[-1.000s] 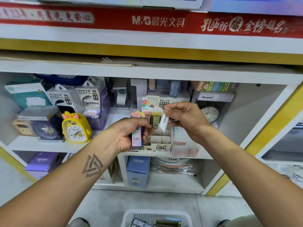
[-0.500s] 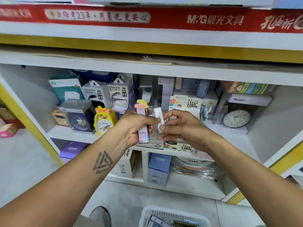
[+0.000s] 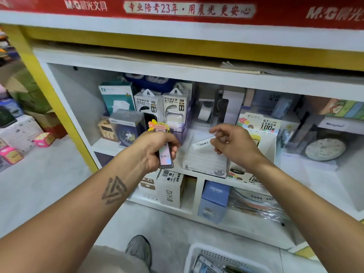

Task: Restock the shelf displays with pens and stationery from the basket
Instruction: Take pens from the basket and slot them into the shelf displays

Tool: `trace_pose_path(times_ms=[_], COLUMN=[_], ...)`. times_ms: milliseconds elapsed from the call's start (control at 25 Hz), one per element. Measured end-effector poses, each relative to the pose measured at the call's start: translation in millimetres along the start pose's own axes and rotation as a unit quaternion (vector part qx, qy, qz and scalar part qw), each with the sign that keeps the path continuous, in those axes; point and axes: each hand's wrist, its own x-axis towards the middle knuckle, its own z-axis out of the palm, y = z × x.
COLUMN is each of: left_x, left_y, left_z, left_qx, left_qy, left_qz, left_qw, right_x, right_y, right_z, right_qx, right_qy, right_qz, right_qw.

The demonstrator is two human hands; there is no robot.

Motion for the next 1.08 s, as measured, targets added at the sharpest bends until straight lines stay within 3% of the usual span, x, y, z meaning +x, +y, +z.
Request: trace_pose_path(times_ms=[320,720,1080], left_x=[0,0,3], left_y=[2,-3,-5], left_z=[-19,-18,-14], left_qx=[0.006,0.036,0.04], left_qy=[0.013,-0.021,-0.044], left_qz=[-0.011,-0.048,-0.065], left_qw=[1.0,0.998,0.996], right_x=[3,4,4], right_y=[4,10,10], right_z=[16,28,41], right_qx=[-0.092,-0.179,-0.151], right_qy=[-0.037,-0.008,-0.011], right_qz=[-0.126,-0.13,-0.153], right_qw=[0.987,0.975,0.977])
